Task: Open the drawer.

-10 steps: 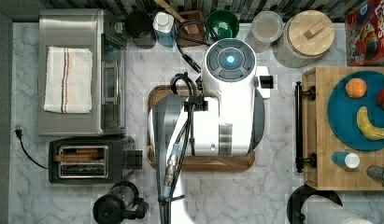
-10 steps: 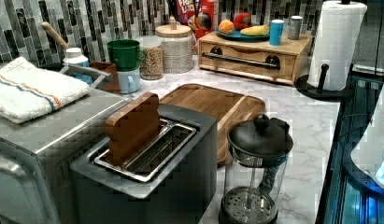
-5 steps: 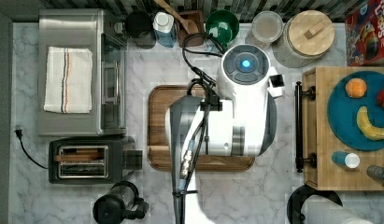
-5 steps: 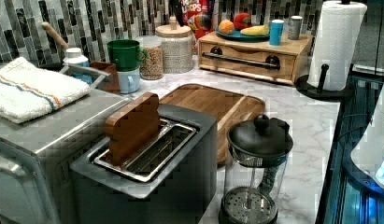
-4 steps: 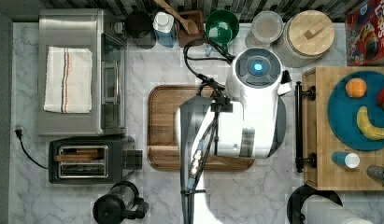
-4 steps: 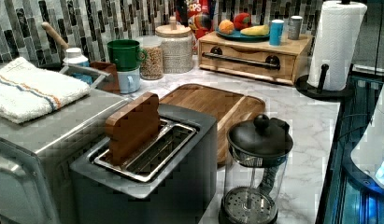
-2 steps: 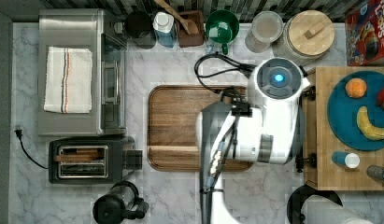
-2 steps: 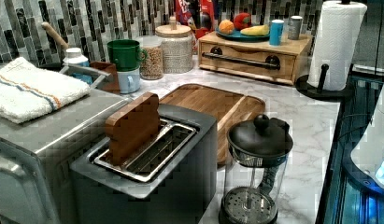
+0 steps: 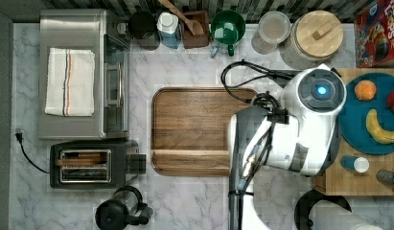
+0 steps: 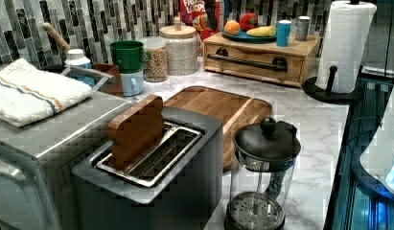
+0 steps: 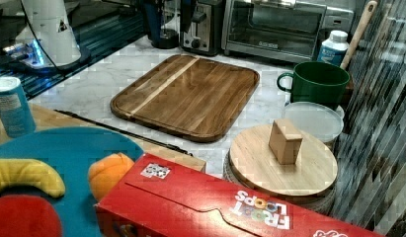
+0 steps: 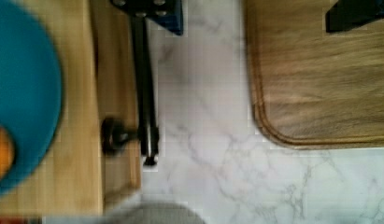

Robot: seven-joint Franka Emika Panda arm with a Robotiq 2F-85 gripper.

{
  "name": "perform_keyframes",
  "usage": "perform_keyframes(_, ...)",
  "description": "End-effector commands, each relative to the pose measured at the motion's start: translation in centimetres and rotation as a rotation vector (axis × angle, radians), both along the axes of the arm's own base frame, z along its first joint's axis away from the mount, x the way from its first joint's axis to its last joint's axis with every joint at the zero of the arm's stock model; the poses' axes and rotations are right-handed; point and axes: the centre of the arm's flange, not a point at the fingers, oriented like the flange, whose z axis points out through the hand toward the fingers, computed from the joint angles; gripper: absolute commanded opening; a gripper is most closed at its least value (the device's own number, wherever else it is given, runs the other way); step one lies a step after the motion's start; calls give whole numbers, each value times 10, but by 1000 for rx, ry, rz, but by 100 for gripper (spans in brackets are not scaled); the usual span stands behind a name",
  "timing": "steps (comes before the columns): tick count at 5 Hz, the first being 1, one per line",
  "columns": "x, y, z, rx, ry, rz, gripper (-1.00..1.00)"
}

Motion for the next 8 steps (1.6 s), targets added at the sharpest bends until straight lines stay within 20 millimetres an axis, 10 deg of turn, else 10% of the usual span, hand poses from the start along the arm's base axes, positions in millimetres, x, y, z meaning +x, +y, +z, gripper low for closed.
perform_keyframes(1,-10,-40,-43,-6,1,163,100)
perform_keyframes(8,-25,-77,-151,-22,-86,85,100)
